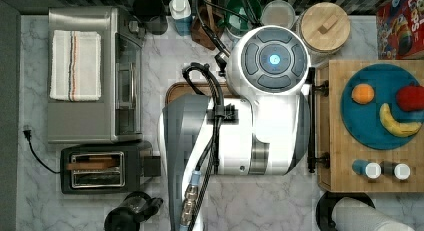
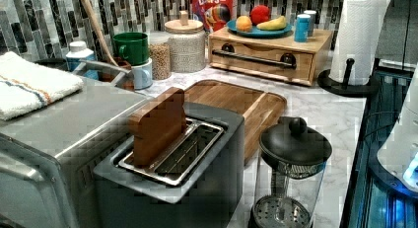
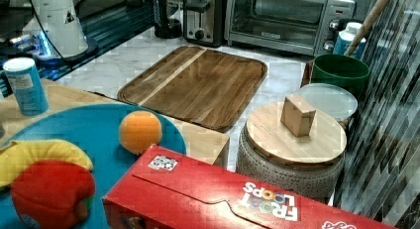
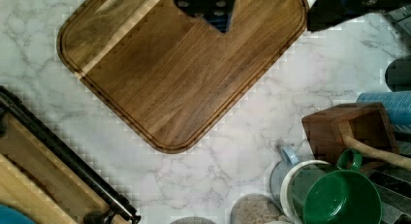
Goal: Open the drawer.
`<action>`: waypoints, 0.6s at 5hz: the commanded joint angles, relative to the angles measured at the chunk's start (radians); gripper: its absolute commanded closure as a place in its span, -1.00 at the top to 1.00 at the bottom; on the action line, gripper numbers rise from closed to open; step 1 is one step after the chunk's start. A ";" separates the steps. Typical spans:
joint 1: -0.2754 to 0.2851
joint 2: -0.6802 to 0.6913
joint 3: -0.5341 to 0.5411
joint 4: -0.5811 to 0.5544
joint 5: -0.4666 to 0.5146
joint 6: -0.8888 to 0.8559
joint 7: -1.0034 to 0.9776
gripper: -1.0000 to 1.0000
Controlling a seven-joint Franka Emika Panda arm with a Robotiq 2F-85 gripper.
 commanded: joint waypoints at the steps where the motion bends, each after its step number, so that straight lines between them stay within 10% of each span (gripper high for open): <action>1: 0.000 0.000 0.000 0.000 0.000 0.000 -0.001 1.00; 3: -0.019 -0.049 -0.019 -0.113 0.006 0.094 -0.230 1.00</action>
